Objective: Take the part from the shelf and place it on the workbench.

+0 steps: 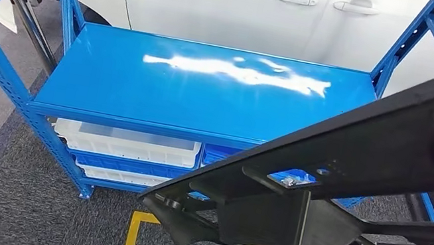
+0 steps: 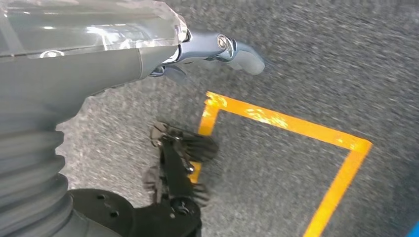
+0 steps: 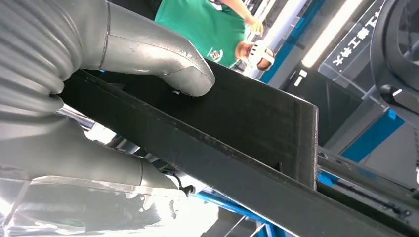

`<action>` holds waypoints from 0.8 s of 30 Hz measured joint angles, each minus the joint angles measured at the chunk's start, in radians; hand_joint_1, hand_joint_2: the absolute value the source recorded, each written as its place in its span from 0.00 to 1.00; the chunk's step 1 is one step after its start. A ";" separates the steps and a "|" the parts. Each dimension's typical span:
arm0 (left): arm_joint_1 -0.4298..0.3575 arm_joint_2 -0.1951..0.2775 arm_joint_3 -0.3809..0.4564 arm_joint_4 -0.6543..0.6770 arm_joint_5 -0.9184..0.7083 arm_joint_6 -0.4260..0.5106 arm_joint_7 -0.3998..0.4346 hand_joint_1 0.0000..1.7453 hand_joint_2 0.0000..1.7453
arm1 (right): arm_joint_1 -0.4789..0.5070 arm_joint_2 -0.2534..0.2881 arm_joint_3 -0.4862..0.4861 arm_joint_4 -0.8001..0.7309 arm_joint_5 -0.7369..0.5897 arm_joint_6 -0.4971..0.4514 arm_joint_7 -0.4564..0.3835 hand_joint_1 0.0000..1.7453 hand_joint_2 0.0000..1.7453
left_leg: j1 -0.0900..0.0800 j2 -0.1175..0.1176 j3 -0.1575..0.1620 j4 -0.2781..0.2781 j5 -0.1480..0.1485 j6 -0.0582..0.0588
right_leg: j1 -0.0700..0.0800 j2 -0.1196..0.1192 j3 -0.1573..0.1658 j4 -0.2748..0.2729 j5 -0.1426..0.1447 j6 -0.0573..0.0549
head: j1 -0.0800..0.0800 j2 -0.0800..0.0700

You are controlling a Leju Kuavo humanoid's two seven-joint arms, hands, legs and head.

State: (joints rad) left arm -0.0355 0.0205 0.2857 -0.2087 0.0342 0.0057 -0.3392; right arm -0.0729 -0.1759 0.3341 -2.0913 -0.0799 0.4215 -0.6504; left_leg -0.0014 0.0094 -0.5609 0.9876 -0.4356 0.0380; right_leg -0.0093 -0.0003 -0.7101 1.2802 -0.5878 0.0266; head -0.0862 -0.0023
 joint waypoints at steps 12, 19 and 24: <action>-0.003 0.002 0.002 0.001 -0.023 0.008 0.127 0.00 1.00 | -0.040 0.000 -0.049 0.014 -0.036 -0.004 0.000 1.00 1.00 | 0.004 -0.002 -0.112 0.076 0.006 -0.051 | 0.004 -0.008 0.221 -0.309 0.100 -0.051 | 0.000 0.000; -0.003 0.002 0.005 0.001 -0.020 0.012 0.135 0.00 1.00 | -0.032 -0.001 -0.068 0.021 -0.047 0.032 0.000 1.00 1.00 | 0.005 -0.005 -0.045 0.194 -0.055 -0.057 | 0.010 -0.006 0.115 -0.293 0.172 -0.051 | 0.000 0.000; -0.003 0.001 0.012 0.001 -0.019 0.007 0.130 0.00 1.00 | -0.026 0.000 -0.078 0.021 -0.046 0.044 0.000 1.00 1.00 | -0.004 -0.011 0.087 -0.019 -0.063 -0.032 | 0.010 -0.006 0.086 -0.287 0.209 -0.027 | 0.000 0.000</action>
State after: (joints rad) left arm -0.0390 0.0218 0.2977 -0.2078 0.0157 0.0128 -0.2090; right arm -0.0992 -0.1762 0.2558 -2.0704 -0.1255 0.4650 -0.6505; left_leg -0.0049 -0.0015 -0.4739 0.9687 -0.4988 0.0056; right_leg 0.0011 -0.0059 -0.6243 0.9935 -0.3791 -0.0005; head -0.0866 -0.0023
